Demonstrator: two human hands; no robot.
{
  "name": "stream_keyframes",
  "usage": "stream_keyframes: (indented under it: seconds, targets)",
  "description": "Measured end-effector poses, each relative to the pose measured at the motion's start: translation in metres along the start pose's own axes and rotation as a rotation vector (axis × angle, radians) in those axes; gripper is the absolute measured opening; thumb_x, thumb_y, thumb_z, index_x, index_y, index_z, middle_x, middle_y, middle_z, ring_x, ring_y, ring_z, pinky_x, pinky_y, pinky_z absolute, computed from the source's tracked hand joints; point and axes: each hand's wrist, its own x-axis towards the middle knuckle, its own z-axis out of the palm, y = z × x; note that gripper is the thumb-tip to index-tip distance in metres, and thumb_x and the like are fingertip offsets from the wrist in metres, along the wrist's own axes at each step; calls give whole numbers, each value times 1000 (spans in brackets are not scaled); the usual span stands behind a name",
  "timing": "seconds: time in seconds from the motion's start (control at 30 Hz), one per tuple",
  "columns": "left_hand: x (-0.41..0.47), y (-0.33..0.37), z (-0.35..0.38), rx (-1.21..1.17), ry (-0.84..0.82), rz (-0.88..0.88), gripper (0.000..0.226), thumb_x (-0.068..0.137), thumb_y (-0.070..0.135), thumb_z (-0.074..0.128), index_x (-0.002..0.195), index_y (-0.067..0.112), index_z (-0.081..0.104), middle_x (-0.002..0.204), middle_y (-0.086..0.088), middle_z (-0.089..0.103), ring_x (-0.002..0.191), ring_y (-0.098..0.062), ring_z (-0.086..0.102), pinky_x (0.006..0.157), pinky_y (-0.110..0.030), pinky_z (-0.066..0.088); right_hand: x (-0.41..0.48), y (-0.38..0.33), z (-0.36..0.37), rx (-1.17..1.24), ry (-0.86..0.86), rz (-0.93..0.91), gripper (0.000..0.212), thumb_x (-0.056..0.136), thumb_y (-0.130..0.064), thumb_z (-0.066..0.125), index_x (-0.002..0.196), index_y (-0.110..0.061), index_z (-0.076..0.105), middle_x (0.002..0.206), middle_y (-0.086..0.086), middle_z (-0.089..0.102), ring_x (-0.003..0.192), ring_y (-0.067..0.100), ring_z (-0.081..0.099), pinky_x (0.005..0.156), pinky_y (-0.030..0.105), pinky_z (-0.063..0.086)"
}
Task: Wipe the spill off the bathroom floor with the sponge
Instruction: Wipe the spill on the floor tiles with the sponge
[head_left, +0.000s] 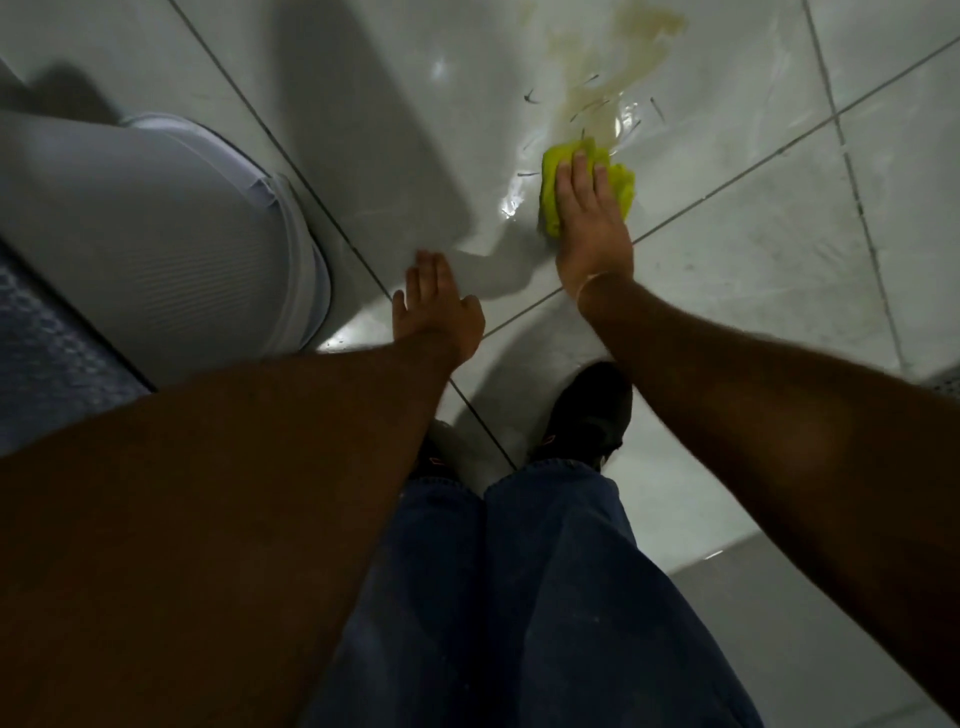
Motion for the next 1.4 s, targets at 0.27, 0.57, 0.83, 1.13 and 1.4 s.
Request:
stream_keyframes:
  seconds: [0.27, 0.57, 0.83, 1.13, 1.4]
  targets:
    - [-1, -3, -11, 73, 8, 40, 77, 103, 35, 34, 168, 16, -3, 177, -3, -9, 164, -25, 1, 132, -47, 5, -69, -28, 30, -59, -209, -448, 61, 103, -10, 23, 163, -18, 16, 172, 5, 12, 159, 34, 11, 128, 49, 19]
    - [8, 7, -4, 33, 52, 41, 77, 103, 36, 36, 167, 13, -1, 177, -5, -6, 163, -26, 7, 131, -49, 10, 18, -18, -1, -1, 3, 4, 77, 96, -1, 45, 163, -10, 9, 172, 14, 4, 158, 40, 6, 130, 49, 14]
    - [13, 9, -17, 39, 69, 11, 72, 107, 35, 30, 167, 15, -4, 177, -4, -8, 164, -24, 0, 132, -47, 5, -37, -55, 34, -115, -124, -700, 57, 100, -13, 43, 157, -11, 35, 167, 12, 29, 156, 36, 22, 130, 55, 15]
    - [19, 8, -13, 19, 101, 61, 79, 101, 30, 37, 167, 11, -1, 177, -7, -3, 163, -28, 8, 131, -49, 11, 11, 48, -11, 142, 96, 180, 91, 80, 4, 51, 163, -12, 18, 172, 14, 9, 159, 37, 9, 132, 42, 8]
    - [19, 9, -18, 30, 78, 66, 79, 102, 32, 39, 168, 12, 1, 177, -7, -1, 163, -28, 8, 131, -48, 12, 24, 3, -4, -55, -57, -351, 80, 91, 4, 46, 163, -12, 15, 172, 15, 9, 157, 42, 8, 131, 48, 7]
